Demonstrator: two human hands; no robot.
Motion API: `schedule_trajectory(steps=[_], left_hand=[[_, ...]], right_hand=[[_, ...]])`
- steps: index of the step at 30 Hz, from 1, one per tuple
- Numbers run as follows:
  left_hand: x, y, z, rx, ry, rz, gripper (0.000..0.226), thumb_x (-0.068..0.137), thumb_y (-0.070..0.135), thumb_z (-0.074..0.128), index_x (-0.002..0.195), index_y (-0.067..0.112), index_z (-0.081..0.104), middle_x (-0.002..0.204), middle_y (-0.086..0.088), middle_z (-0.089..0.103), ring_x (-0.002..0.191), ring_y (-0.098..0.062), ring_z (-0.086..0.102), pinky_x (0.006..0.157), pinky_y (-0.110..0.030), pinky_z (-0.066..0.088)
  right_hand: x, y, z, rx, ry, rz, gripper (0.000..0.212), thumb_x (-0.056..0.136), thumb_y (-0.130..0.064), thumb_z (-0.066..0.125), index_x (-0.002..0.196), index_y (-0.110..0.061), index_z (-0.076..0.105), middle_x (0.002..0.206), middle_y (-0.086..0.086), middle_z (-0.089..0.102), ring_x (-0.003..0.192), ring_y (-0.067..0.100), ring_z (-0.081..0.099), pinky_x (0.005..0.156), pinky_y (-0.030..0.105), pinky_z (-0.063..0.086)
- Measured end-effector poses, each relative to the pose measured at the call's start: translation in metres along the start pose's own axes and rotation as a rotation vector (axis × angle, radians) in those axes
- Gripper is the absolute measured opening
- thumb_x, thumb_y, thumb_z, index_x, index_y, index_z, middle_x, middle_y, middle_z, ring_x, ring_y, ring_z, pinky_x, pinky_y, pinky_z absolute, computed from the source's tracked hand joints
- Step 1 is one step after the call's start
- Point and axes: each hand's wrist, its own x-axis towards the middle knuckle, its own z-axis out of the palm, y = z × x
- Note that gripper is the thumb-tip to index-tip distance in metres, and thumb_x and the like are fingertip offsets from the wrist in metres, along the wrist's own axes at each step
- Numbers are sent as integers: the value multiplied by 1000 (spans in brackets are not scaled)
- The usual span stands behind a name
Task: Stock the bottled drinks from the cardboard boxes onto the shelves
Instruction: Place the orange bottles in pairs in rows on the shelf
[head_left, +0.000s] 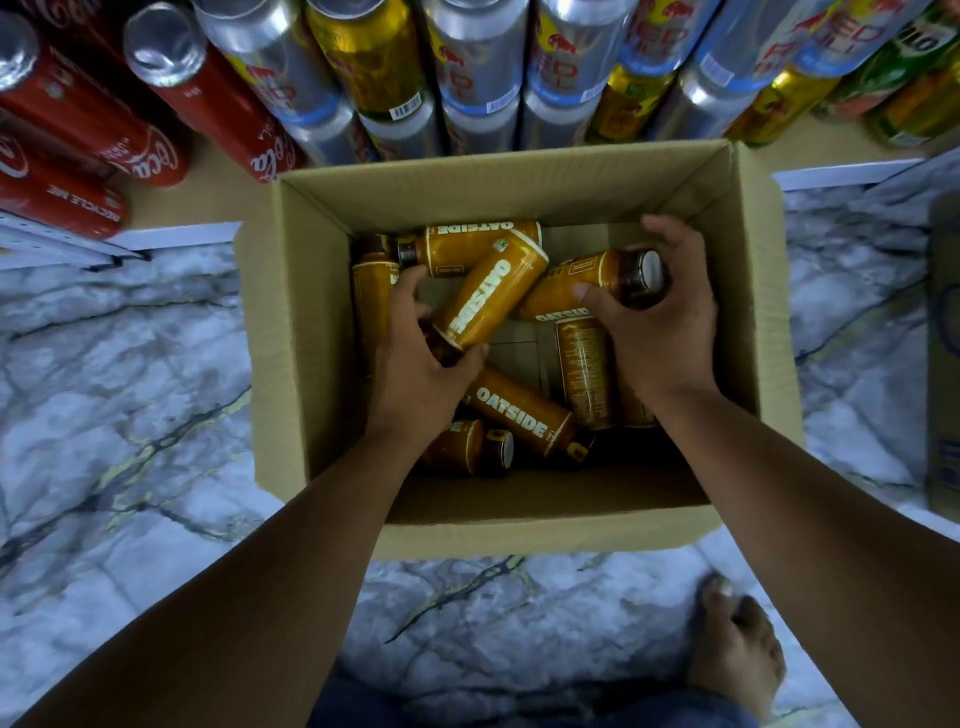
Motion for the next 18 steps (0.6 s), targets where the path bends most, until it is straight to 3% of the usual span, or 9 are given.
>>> schedule_trajectory(steps=[2, 4, 7, 10, 14, 18], left_hand=[[0, 8, -8, -66, 48, 32, 96, 84, 24, 83, 155, 38, 20, 144, 6, 51, 128, -5, 51, 85, -11, 47], [-1, 24, -17, -131, 105, 67, 97, 82, 24, 85, 154, 37, 21, 140, 12, 54, 126, -1, 53, 83, -5, 47], [-2, 50, -32, -165, 192, 153, 96, 79, 21, 88, 152, 30, 27, 125, 16, 64, 122, 4, 57, 96, -10, 47], [-15, 86, -52, -211, 186, 181, 92, 77, 20, 88, 147, 39, 32, 122, 13, 68, 119, 4, 60, 101, -24, 52], [-47, 138, -95, -226, 127, 229, 84, 80, 21, 87, 147, 34, 38, 128, 12, 66, 123, -4, 60, 104, -43, 53], [-87, 203, -145, -260, 89, 291, 73, 79, 24, 86, 139, 34, 45, 132, 12, 63, 126, -11, 60, 104, -49, 53]], right_hand=[[-2, -4, -1, 6, 35, -19, 74, 79, -25, 87, 141, -30, 45, 129, -14, 54, 118, -4, 53, 96, 7, 45], [-2, -11, -3, 29, 73, -40, 76, 78, -23, 88, 140, -28, 46, 129, -9, 57, 119, 0, 55, 99, 14, 47], [-3, -29, -10, 93, 100, -56, 78, 75, -24, 90, 139, -26, 46, 117, -5, 63, 110, 6, 62, 96, 29, 54], [-10, -62, -25, 119, 87, -86, 76, 72, -27, 90, 134, -32, 46, 114, -8, 66, 104, 14, 67, 90, 46, 57], [-31, -133, -66, 91, 63, -136, 68, 75, -21, 90, 129, -26, 49, 111, -16, 65, 100, -1, 65, 86, 34, 59], [-55, -217, -115, 70, 17, -188, 62, 76, -16, 89, 122, -32, 50, 106, -45, 56, 102, -15, 58, 85, 16, 54]])
